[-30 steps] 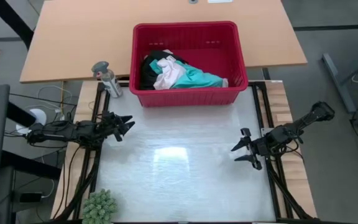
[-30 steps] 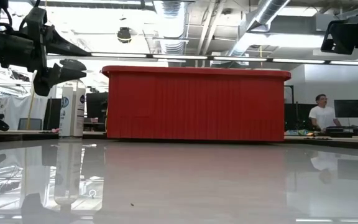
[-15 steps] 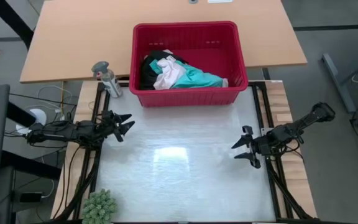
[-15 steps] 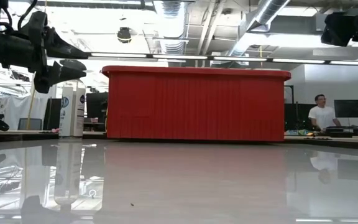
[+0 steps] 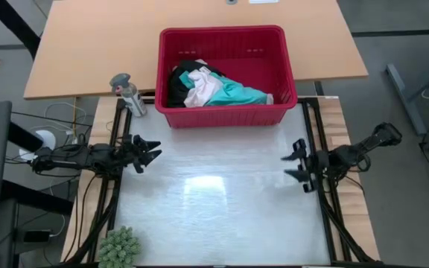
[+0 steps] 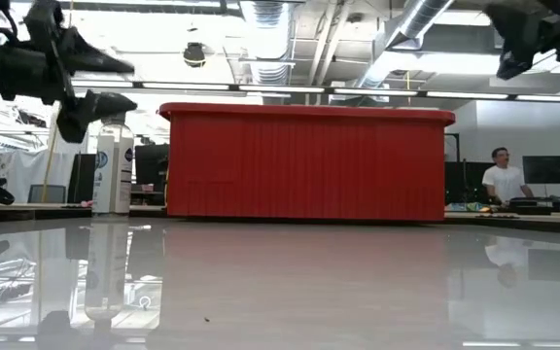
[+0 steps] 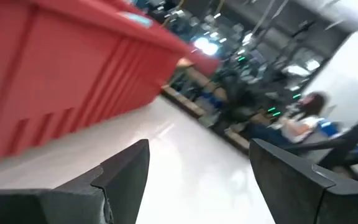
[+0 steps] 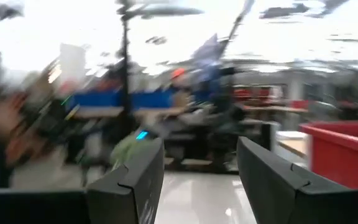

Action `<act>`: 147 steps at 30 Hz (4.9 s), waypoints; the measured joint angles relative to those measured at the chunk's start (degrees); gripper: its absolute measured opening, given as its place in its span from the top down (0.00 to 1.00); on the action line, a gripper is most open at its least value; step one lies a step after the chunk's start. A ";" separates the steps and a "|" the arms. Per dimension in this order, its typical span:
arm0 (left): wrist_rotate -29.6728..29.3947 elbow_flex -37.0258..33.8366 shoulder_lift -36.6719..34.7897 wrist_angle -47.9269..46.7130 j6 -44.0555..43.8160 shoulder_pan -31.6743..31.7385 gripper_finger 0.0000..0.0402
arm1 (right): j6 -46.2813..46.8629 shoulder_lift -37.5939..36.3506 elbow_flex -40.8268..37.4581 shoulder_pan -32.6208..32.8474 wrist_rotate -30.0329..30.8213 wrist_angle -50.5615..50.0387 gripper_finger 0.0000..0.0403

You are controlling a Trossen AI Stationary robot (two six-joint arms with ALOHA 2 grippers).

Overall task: Fold Laundry from Bin
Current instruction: Fold the white underwear

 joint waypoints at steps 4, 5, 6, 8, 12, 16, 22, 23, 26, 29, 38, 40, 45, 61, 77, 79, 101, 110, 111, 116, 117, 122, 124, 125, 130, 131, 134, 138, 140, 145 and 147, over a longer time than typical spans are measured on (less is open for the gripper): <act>2.44 0.00 -0.01 7.70 -2.81 -0.02 0.34 | 1.90 -0.01 0.02 -0.02 5.99 2.58 0.45; 2.46 0.00 -0.01 9.44 -3.35 -0.02 0.34 | 1.99 0.02 0.00 -0.02 7.67 3.42 0.45; 2.46 0.00 -0.01 10.76 -4.03 -0.02 0.34 | 2.01 0.02 0.00 -0.02 9.45 4.30 0.45; 2.17 0.00 0.01 13.23 -5.96 -0.01 0.34 | 2.00 -0.04 0.00 -0.29 12.14 6.72 0.45; 0.51 0.02 -0.01 16.41 -7.32 0.00 0.34 | 2.02 0.00 0.02 -1.30 12.15 11.18 0.45; -1.02 0.02 0.01 17.79 -10.95 -0.04 0.34 | 2.15 0.00 0.22 -2.24 12.11 17.82 0.45; 0.91 5.71 1.14 19.32 -11.54 -0.04 0.34 | 1.44 0.03 8.48 -2.23 12.22 17.58 0.45; 0.95 7.57 2.00 19.20 -10.02 -0.04 0.34 | 0.47 0.14 11.21 -2.23 12.22 14.97 0.45; 0.92 13.87 5.73 18.26 -4.35 -0.04 0.34 | -1.89 1.69 21.17 -2.23 12.23 3.29 0.45; 0.79 21.77 10.71 13.14 0.76 -0.04 0.34 | -2.63 6.60 33.31 -2.23 13.45 -11.04 0.45; -2.28 47.60 34.30 -13.19 7.17 0.00 0.34 | -11.16 30.13 65.60 -3.53 24.73 -37.41 0.45; -2.39 52.79 38.55 -18.96 8.25 0.00 0.34 | -14.01 34.14 70.35 -5.11 25.03 -37.64 0.45; -2.52 64.51 44.05 -30.23 14.03 -0.02 0.34 | -16.05 41.85 77.49 -14.01 24.79 -37.88 0.45; -3.61 70.16 38.94 -36.08 19.32 4.50 0.34 | 12.79 74.78 90.24 -53.62 -23.03 -30.25 0.45; -8.04 70.16 39.94 -39.12 12.67 8.35 0.34 | -0.08 113.59 133.37 -60.23 -22.58 -62.97 0.44; -9.54 70.16 40.60 -40.21 12.01 8.35 0.34 | -2.47 116.10 133.74 -60.89 -22.36 -62.80 0.43; -16.21 70.12 46.17 -41.17 10.49 8.35 0.34 | -6.03 126.07 133.11 -62.60 -21.01 -70.95 0.62; -17.71 70.12 46.60 -41.15 10.03 8.35 0.34 | -7.44 118.97 133.02 -62.07 -18.40 -70.67 0.95; -17.71 70.12 46.66 -41.18 10.03 8.35 0.34 | -7.93 117.48 133.04 -62.05 -18.26 -70.54 0.95; -15.94 70.12 47.44 -41.17 10.60 8.35 0.34 | -8.38 110.44 133.02 -62.16 -17.73 -70.51 0.95; -15.95 70.12 47.68 -41.16 10.64 8.39 0.34 | -7.71 108.82 133.00 -62.16 -17.81 -70.81 0.95; -15.80 70.12 49.41 -41.31 10.68 10.38 0.34 | -4.71 101.89 133.15 -61.68 -19.66 -72.98 0.95; -15.60 70.12 49.96 -41.31 10.68 11.76 0.34 | -2.10 100.23 133.15 -60.97 -20.54 -75.81 0.95; -15.59 70.12 50.30 -41.25 10.68 12.43 0.34 | -0.81 99.84 133.11 -60.44 -21.97 -77.14 0.95; -10.02 70.12 50.72 -40.98 11.00 15.94 0.34 | 1.19 97.47 132.91 -56.24 -30.68 -81.01 0.95; -8.31 70.12 50.67 -40.92 11.36 16.65 0.34 | 1.67 96.80 132.92 -55.11 -30.96 -81.44 0.95; -4.58 70.12 50.32 -40.81 12.53 18.35 0.34 | 3.05 94.65 133.00 -51.28 -31.71 -81.37 0.95; -2.68 70.12 49.89 -40.75 13.97 19.66 0.34 | 3.56 92.90 133.00 -45.28 -31.77 -82.24 0.95; -1.50 70.12 49.87 -40.71 14.48 19.99 0.34 | 4.22 92.76 133.00 -42.42 -30.22 -83.75 0.95; 4.59 70.12 49.85 -40.94 15.82 20.07 0.34 | 4.78 93.90 132.98 -36.48 -24.37 -91.88 0.95; 8.19 70.12 49.85 -40.90 16.80 20.07 0.34 | 5.01 94.57 132.87 -34.29 -24.31 -92.37 0.95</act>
